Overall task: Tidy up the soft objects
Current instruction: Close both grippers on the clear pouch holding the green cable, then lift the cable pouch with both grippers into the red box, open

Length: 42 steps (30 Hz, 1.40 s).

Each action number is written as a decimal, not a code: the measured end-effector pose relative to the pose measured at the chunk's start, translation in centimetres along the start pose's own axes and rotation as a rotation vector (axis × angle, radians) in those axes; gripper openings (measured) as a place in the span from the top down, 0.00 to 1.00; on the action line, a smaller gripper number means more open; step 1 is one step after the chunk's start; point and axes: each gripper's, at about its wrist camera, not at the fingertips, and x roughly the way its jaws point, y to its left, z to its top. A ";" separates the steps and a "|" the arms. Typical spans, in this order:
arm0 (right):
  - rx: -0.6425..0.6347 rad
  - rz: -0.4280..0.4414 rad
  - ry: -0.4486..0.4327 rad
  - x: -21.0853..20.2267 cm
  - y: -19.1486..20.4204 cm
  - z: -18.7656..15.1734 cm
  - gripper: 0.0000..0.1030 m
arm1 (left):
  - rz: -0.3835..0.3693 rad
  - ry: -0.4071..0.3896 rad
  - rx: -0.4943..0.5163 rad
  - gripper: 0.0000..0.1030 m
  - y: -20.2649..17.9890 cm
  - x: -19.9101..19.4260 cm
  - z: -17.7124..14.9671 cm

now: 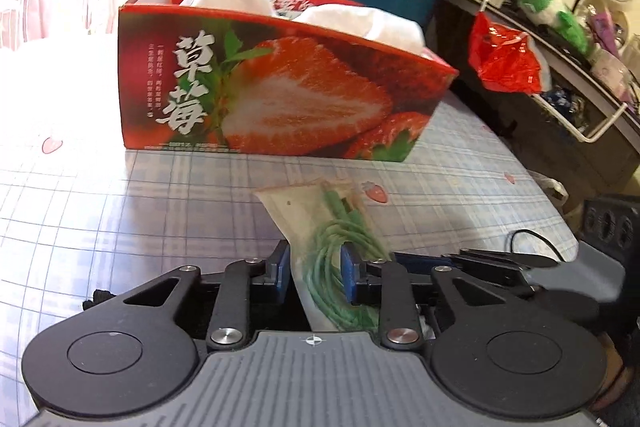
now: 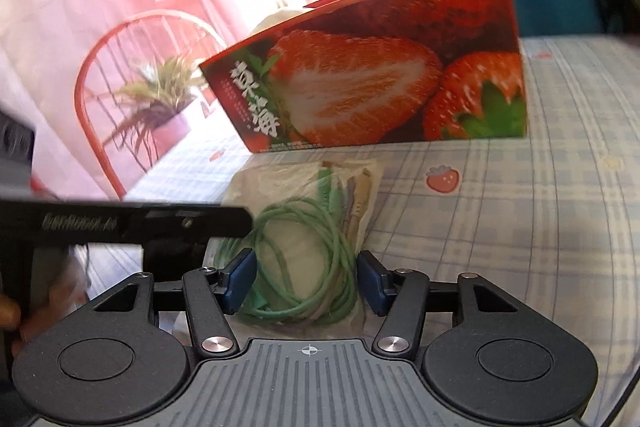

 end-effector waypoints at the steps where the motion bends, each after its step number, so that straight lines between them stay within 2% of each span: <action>1: 0.006 0.000 -0.003 -0.1 -0.1 0.0 0.52 | -0.004 -0.002 0.003 0.73 -0.2 -0.1 -0.1; 8: -0.042 -0.026 -0.026 -0.7 0.8 -0.1 0.67 | 0.012 -0.019 -0.016 0.73 0.0 -0.6 -0.6; 17: -0.077 -0.021 -0.119 -2.6 1.4 2.2 0.67 | -0.066 -0.074 -0.045 0.73 0.9 -1.8 2.0; 25: -0.146 -0.023 -0.218 -3.9 2.1 7.2 0.67 | -0.120 -0.148 -0.027 0.73 0.7 -3.0 7.7; 30: -0.151 -0.025 -0.294 -4.2 1.8 11.1 0.67 | -0.158 -0.193 -0.056 0.73 0.9 -3.0 11.5; 36: -0.211 -0.069 -0.362 -3.7 1.4 15.7 0.67 | -0.136 -0.230 0.022 0.73 -0.2 -1.4 16.8; 42: -0.253 -0.141 -0.381 -2.1 -0.1 20.2 0.67 | -0.100 -0.255 0.085 0.73 -1.2 1.5 20.8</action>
